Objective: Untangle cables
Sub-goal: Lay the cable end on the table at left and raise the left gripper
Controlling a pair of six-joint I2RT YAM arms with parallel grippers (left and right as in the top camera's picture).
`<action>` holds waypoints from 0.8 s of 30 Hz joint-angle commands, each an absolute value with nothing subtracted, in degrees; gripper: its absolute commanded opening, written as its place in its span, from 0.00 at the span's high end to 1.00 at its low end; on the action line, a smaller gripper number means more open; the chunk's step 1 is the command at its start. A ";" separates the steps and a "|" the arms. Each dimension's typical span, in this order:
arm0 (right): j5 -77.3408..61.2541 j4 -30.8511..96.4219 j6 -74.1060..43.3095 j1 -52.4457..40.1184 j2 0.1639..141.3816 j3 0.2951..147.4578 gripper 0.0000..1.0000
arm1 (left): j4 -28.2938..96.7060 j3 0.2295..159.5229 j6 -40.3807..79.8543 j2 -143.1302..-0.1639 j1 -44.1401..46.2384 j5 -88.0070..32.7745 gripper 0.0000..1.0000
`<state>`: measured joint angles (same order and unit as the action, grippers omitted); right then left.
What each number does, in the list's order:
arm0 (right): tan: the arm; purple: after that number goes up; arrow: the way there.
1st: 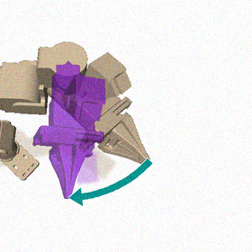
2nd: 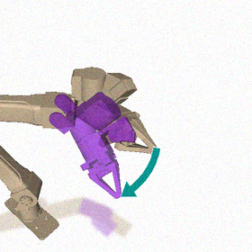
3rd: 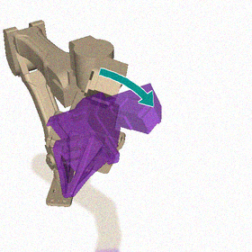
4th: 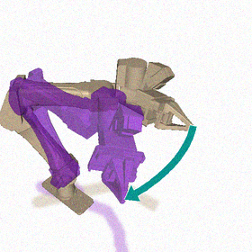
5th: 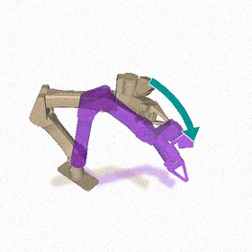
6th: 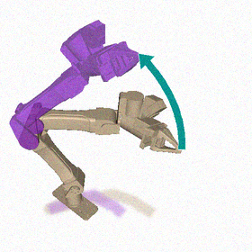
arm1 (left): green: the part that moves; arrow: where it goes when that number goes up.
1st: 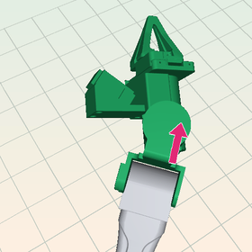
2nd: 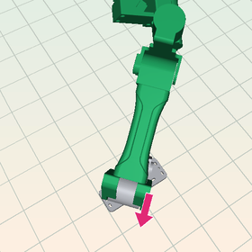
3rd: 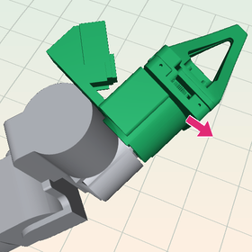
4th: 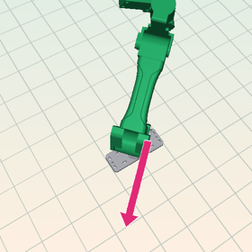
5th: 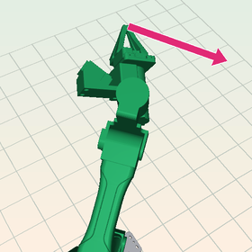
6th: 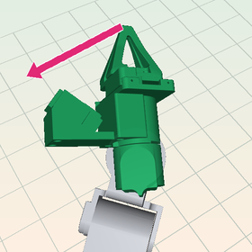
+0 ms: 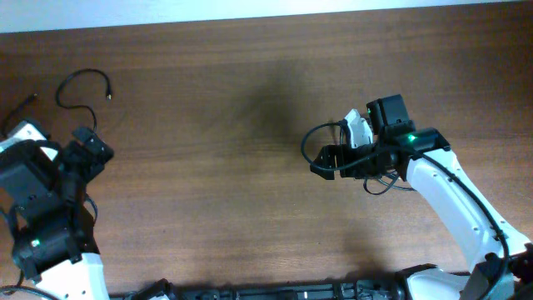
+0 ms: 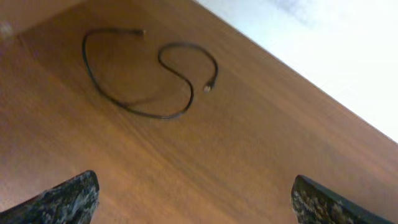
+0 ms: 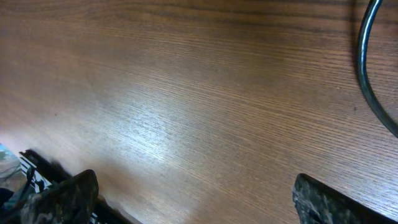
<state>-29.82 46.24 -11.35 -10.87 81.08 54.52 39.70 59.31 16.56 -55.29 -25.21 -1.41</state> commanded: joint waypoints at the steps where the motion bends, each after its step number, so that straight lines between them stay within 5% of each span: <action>1: -29.26 46.09 -10.74 -11.25 81.38 54.63 0.01 | 41.98 59.51 17.12 -55.31 -25.41 -8.99 0.01; 7: -29.26 46.09 -10.74 -11.25 81.38 54.63 0.01 | 48.07 59.40 17.06 -55.31 -25.23 -13.39 0.01; 12: -29.26 46.09 -10.74 -11.25 81.38 54.63 0.01 | 48.58 59.13 8.84 -55.33 -20.56 -28.97 0.01; 24: -29.26 46.09 -10.74 -11.25 81.38 54.63 0.01 | 41.71 59.07 8.69 -66.89 5.98 -23.62 0.01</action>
<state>-29.82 46.19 -11.33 -10.87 81.08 54.52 42.94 59.31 9.82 -63.55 1.61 -27.03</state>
